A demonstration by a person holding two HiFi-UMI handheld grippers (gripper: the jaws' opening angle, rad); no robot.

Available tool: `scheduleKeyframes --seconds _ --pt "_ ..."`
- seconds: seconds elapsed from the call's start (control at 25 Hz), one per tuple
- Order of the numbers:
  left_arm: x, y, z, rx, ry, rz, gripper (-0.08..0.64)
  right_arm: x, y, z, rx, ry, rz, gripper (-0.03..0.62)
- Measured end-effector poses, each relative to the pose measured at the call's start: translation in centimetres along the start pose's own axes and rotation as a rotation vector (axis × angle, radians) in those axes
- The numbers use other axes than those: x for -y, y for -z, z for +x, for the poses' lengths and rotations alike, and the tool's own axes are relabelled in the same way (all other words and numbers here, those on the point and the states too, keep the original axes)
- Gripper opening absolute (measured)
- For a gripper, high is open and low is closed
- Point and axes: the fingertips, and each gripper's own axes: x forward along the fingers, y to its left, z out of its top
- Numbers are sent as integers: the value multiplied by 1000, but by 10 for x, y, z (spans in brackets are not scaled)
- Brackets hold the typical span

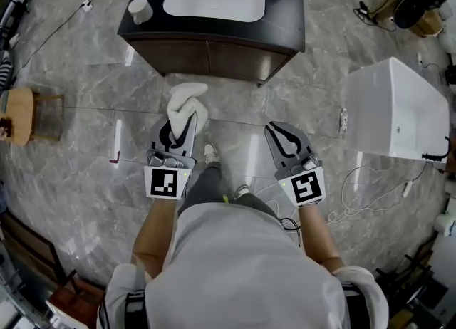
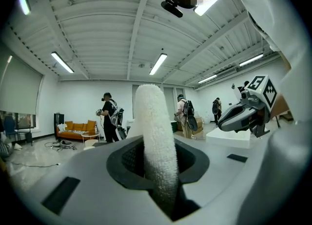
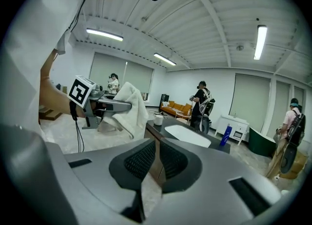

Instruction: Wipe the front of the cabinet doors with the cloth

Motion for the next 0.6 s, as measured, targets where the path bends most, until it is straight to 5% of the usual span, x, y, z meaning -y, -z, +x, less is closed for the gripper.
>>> scheduleKeyframes --seconds 0.28,0.6 --pt "-34 1 77 -14 35 7 107 55 -1 59 -25 35 11 51" --pt "-31 34 135 -34 -81 5 107 91 33 104 -11 -72 -18 51"
